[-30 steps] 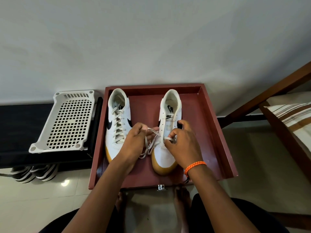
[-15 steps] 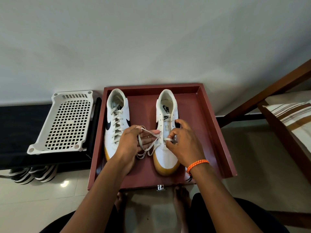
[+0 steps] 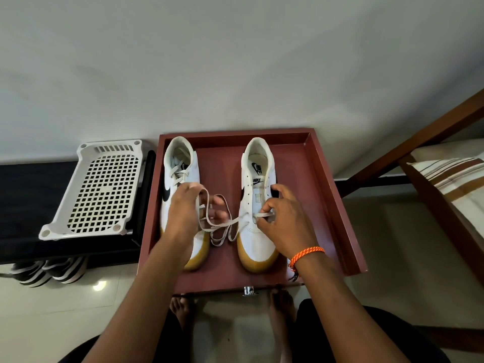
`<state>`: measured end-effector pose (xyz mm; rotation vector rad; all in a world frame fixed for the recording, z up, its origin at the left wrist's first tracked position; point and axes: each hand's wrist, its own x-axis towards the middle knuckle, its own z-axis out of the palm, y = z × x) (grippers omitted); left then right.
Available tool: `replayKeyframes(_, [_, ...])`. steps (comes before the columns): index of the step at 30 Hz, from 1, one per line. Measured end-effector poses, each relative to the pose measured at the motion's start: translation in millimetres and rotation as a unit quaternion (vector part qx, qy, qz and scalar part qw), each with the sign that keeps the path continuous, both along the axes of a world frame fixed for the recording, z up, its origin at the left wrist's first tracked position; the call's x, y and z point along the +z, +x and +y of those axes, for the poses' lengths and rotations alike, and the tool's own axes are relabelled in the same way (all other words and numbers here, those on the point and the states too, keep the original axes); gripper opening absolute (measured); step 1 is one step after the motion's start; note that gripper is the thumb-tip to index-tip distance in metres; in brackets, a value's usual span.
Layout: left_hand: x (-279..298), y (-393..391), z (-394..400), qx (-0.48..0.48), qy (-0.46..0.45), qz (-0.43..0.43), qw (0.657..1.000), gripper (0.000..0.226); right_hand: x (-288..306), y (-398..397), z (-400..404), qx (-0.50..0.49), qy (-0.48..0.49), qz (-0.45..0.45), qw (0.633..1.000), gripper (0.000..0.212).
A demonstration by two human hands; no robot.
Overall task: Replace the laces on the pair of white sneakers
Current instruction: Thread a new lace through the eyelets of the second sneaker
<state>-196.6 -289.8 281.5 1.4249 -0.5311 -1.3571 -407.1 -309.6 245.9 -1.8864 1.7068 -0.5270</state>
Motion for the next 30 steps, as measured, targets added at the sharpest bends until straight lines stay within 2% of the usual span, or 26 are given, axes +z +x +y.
replayKeyframes(2, [-8.8, -9.7, 1.8, -0.070, -0.026, -0.184, 0.980, 0.026, 0.6, 0.8, -0.2, 0.002, -0.001, 0.006, 1.000, 0.018])
replayKeyframes(5, [-20.8, -25.1, 11.6, -0.200, -0.059, -0.393, 0.896, 0.028, 1.6, 1.3, 0.1, 0.007, -0.008, 0.015, 1.000, 0.018])
replayKeyframes(7, [-30.7, -33.4, 14.9, -0.221, -0.071, -0.450, 0.862, 0.019, 1.1, 1.4, 0.2, 0.011, -0.014, 0.016, 1.000, 0.019])
replayKeyframes(10, [-40.7, -36.1, 12.2, -0.192, -0.098, -0.472, 0.855, 0.017, -0.1, 2.2, 0.0, 0.012, -0.013, 0.018, 1.000, 0.019])
replayKeyframes(12, [-37.8, -32.6, 8.8, -0.173, -0.100, -0.422, 0.885, 0.017, 0.6, 2.5, 0.2, 0.009, -0.009, 0.023, 1.000, 0.019])
replayKeyframes(14, [-25.7, -30.3, 6.2, -0.151, -0.075, -0.265, 0.949, 0.019, 0.9, 1.9, 0.2, 0.010, -0.007, 0.024, 1.000, 0.019])
replayKeyframes(16, [-10.5, -27.2, 5.5, -0.127, -0.050, -0.107, 0.985, 0.024, 0.7, 1.5, -0.6, 0.011, -0.007, 0.022, 1.000, 0.020])
replayKeyframes(20, [8.2, -10.9, 5.5, -0.101, -0.064, 0.045, 0.992, 0.026, 1.7, 0.4, -0.5, 0.012, -0.002, 0.019, 1.000, 0.017])
replayKeyframes(22, [9.3, -4.8, 3.7, -0.089, -0.081, 0.090, 0.989, 0.031, 3.9, -0.5, 0.2, 0.012, 0.004, 0.019, 1.000, 0.016])
replayKeyframes(26, [15.0, 5.0, 0.3, -0.031, -0.137, 0.212, 0.967, 0.030, 6.8, -0.9, 0.6, 0.010, 0.013, 0.019, 1.000, 0.017])
replayKeyframes(28, [17.6, 12.2, -2.3, -0.010, -0.146, 0.208, 0.967, 0.025, 6.9, -0.8, 0.8, 0.009, 0.015, 0.017, 1.000, 0.019])
replayKeyframes(29, [16.0, 14.7, -3.4, -0.007, -0.132, 0.150, 0.980, 0.023, 6.7, -0.7, 1.1, 0.008, 0.015, 0.016, 1.000, 0.019])
replayKeyframes(30, [12.7, 15.9, -4.1, -0.017, -0.107, 0.044, 0.993, 0.020, 6.2, -0.6, 1.1, 0.008, 0.014, 0.015, 1.000, 0.020])
